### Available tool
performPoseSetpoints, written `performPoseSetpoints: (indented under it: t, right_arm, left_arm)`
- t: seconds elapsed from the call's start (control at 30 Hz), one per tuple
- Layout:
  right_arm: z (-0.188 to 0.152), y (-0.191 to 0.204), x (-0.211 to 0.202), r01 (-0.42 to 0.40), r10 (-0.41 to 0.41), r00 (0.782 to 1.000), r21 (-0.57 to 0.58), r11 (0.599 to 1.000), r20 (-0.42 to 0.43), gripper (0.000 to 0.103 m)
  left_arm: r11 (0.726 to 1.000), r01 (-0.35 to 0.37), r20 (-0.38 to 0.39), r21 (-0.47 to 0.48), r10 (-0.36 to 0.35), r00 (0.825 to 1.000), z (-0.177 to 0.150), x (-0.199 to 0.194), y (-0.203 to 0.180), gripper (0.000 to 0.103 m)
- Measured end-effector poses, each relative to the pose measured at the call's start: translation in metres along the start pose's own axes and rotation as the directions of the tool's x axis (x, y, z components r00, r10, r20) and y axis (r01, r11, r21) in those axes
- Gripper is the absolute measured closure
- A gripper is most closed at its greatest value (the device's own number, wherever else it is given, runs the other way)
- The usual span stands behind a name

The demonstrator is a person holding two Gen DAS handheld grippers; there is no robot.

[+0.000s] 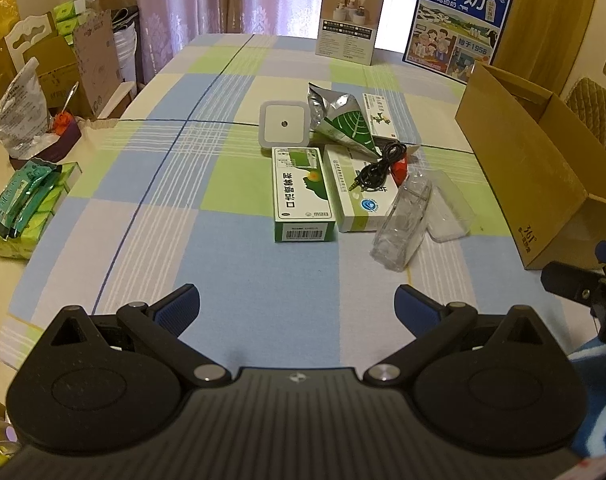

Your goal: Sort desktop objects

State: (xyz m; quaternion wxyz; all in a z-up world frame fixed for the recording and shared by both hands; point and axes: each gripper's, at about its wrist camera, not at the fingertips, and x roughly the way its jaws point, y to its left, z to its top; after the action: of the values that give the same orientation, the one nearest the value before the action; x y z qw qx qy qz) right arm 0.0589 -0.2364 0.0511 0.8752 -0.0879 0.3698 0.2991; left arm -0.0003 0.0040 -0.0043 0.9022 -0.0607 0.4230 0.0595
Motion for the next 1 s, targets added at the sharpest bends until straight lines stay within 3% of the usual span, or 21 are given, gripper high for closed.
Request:
performPoseSetpoints:
  t: [0.53, 0.7, 0.9, 1.0]
  right_arm:
    - [0.007, 0.007, 0.019, -0.063, 0.061, 0.995, -0.019, 0.998, -0.077, 0.002]
    - [0.017, 0.006, 0.023, -0.148, 0.146, 0.987, -0.017, 0.989, -0.073, 0.002]
    - [0.039, 0.013, 0.034, -0.181, 0.177, 0.983, -0.135, 0.974, -0.041, 0.002]
    - [0.046, 0.02, 0.047, -0.21, 0.204, 0.978, -0.242, 0.947, -0.048, 0.002]
  left_arm:
    - [0.999, 0.046, -0.023, -0.002, -0.046, 0.999, 0.014, 0.003, 0.004, 0.001]
    - [0.998, 0.05, -0.024, 0.027, -0.049, 0.999, 0.02, 0.008, 0.004, 0.001]
    - [0.996, 0.056, -0.023, 0.068, -0.054, 0.998, 0.033, 0.015, 0.013, 0.001]
    - [0.995, 0.066, -0.039, 0.074, -0.064, 0.997, 0.039, 0.023, 0.021, 0.001]
